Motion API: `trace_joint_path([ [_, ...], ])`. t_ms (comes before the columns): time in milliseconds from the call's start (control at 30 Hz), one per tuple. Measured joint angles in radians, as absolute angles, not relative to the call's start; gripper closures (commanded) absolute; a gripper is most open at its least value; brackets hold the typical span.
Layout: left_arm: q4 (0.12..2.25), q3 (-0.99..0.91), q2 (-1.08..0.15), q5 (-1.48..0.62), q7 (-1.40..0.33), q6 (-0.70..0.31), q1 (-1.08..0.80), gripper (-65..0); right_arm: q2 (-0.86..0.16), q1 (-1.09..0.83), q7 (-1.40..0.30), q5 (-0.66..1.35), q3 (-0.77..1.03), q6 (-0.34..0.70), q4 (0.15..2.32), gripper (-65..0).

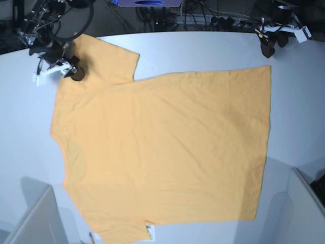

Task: Fold the T-shirt properly
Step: 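Move both grippers to the shoulder corners of the orange shirt and grasp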

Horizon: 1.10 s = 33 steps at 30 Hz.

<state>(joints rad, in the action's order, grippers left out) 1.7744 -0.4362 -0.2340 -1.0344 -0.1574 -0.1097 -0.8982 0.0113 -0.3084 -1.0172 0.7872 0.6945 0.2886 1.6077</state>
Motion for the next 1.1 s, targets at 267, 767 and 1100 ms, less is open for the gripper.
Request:
trace_joint_path([
  [267, 1.7, -0.562, -0.215, -1.066, -0.443, -0.184, -0.742, -46.6, 0.017, -0.313, -1.048, 0.778, 0.693, 0.284, 1.599, 0.0],
  [767, 1.534, -0.669, -0.139, -1.087, -0.673, -0.21, -0.481, -46.4, 0.014, -0.313, -1.05, 0.778, 0.692, 0.284, 1.599, 0.0],
  [1100, 1.468, -0.633, -0.133, -1.14, -0.687, -0.238, -0.418, -46.2, 0.014, -0.311, -1.051, 0.775, 0.692, 0.284, 1.599, 0.0],
])
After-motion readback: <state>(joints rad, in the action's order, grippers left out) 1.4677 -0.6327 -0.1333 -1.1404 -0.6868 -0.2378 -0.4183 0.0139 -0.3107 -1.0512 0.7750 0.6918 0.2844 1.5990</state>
